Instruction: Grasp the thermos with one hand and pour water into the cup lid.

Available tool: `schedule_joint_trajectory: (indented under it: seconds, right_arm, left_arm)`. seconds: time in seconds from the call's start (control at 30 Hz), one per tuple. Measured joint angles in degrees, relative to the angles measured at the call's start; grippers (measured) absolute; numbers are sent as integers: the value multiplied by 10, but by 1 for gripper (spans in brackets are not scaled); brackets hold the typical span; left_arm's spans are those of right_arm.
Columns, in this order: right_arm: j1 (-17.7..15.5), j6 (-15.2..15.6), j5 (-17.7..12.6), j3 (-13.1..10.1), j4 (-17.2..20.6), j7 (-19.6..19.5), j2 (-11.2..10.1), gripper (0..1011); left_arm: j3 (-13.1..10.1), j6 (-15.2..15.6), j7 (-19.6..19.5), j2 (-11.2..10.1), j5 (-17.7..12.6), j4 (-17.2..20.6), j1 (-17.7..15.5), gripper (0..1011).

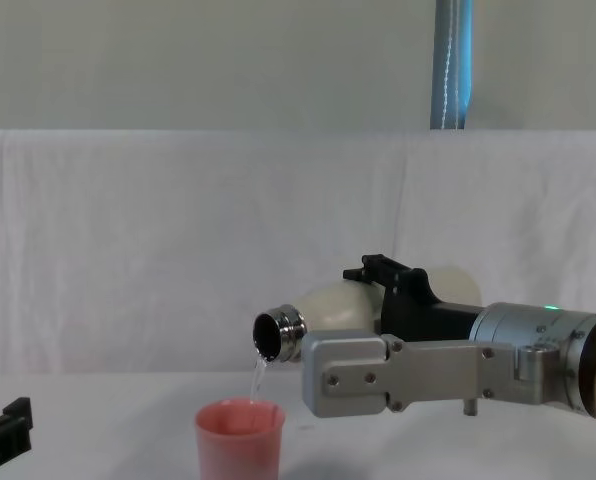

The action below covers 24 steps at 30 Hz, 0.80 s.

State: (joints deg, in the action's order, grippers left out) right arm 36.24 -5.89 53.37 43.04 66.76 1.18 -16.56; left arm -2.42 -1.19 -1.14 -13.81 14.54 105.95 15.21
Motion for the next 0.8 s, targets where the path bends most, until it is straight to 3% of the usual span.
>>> schedule_joint_trajectory:
  seconds: [0.8]
  right_arm:
    - [2,-1,0,2,-2,-1,-1,955]
  left_arm:
    - [0,0,0,0,0,0,0,1001]
